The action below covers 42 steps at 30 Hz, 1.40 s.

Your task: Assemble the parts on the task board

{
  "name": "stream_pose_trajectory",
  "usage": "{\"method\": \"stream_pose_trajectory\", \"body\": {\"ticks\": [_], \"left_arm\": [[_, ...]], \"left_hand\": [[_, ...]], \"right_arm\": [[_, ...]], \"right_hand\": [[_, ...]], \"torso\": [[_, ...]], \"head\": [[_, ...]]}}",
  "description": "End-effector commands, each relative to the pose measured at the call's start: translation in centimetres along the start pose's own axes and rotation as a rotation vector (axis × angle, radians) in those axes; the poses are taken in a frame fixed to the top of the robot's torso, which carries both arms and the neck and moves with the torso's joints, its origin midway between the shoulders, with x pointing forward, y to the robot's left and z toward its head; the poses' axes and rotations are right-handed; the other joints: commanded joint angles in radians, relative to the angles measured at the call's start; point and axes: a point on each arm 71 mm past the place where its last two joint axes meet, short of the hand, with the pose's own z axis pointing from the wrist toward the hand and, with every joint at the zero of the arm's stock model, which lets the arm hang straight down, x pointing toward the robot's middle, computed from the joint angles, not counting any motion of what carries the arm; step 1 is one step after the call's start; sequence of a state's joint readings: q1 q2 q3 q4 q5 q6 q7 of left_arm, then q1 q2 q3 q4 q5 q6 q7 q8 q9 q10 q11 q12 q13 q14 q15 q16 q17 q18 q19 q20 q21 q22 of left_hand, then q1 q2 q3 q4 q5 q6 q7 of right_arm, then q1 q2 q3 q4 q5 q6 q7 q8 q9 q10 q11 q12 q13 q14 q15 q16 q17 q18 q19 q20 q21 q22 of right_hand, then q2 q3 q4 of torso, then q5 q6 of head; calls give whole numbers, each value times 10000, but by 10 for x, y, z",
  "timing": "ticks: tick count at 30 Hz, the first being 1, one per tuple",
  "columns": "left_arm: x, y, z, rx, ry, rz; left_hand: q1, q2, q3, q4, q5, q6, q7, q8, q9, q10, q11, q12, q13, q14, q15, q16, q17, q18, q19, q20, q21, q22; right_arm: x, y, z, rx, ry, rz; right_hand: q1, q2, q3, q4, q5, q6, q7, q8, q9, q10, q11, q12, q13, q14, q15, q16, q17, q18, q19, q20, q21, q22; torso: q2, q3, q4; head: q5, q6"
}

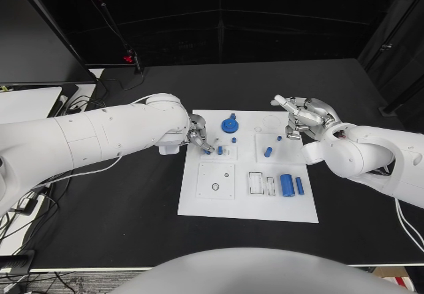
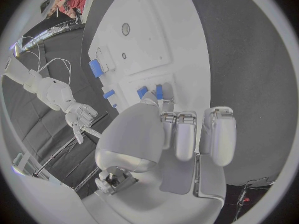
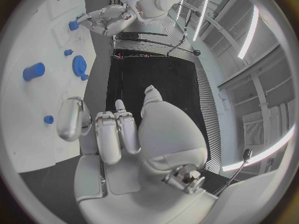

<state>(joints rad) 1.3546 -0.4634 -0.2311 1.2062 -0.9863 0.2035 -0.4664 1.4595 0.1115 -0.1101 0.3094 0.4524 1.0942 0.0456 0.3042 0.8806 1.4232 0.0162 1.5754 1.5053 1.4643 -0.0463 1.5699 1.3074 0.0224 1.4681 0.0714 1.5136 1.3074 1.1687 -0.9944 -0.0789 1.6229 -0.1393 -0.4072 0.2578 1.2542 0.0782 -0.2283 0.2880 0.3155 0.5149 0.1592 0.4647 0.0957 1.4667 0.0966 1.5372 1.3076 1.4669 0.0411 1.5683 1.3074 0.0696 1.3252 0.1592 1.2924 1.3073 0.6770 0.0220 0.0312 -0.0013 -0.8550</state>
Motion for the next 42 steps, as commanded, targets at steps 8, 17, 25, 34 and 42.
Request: {"method": "stream_pose_trajectory", "body": {"ticks": [8, 17, 25, 34, 42], "left_arm": [[9, 3, 3, -188, 514, 161], [9, 3, 3, -282, 579, 164], [10, 4, 4, -427, 711, 236], [11, 3, 4, -528, 790, 295], [9, 4, 4, -403, 464, 102]], "left_hand": [[1080, 1006, 231, -162, -30, 100, -173, 57, 4, 1476, -389, -46, 654, 1064, -69, 9, 2634, 10, 182, -28, -38, 2323], [769, 1007, 266, -141, -113, -201, -71, -132, -98, 1476, -306, -46, 654, 1064, -23, 9, 2634, 12, 169, -9, -52, 2318], [-1145, 973, -466, -141, -665, -948, 209, -479, -510, 1476, -45, -46, 654, 1064, 210, 9, 2634, 38, 60, 159, -143, 2278], [-2165, 882, -1077, -148, -997, -1137, 279, -344, -667, 1476, 33, -46, 654, 1064, 279, 9, 2634, 37, 79, 257, -135, 2286], [-3131, 1036, -1598, -151, -1366, -1401, 355, 31, -592, 1476, 110, -46, 654, 1064, 350, 9, 2634, 32, 100, 329, -120, 2294]], "right_arm": [[1, 1, 0, -100, 76, 2], [1, 1, 0, -99, 71, 1], [1, 1, 0, -102, 71, 1], [1, 1, 0, -92, 80, 4], [1, 1, 0, -87, 76, 3]], "right_hand": [[43, 85, -63, -22, 36, -72, 248, 37, -3, 292, 51, -1, 2077, 1039, 49, 25, 2634, 125, -67, -34, -63, 1425], [39, 88, -68, -18, 34, -77, 249, 49, -5, 291, 52, -1, 2075, 1039, 50, 25, 2634, 122, -57, -34, -53, 1430], [39, 88, -68, -18, 34, -77, 249, 49, -5, 291, 52, -1, 2075, 1039, 50, 25, 2634, 122, -57, -34, -53, 1430], [37, 92, -73, -16, 35, -79, 249, 64, -5, 298, 55, 2, 2080, 1039, 51, 25, 2634, 126, -71, -34, -70, 1425], [37, 92, -73, -16, 35, -79, 249, 64, -5, 298, 55, 2, 2080, 1039, 51, 25, 2634, 126, -71, -34, -70, 1425]], "torso": [[-3, -6, -10], [4, 0, -5], [1, -1, -4], [3, 2, -3], [0, 3, -4]], "head": [[5, 3], [-9, 16], [-23, 22], [-22, 20], [-22, 15]]}}
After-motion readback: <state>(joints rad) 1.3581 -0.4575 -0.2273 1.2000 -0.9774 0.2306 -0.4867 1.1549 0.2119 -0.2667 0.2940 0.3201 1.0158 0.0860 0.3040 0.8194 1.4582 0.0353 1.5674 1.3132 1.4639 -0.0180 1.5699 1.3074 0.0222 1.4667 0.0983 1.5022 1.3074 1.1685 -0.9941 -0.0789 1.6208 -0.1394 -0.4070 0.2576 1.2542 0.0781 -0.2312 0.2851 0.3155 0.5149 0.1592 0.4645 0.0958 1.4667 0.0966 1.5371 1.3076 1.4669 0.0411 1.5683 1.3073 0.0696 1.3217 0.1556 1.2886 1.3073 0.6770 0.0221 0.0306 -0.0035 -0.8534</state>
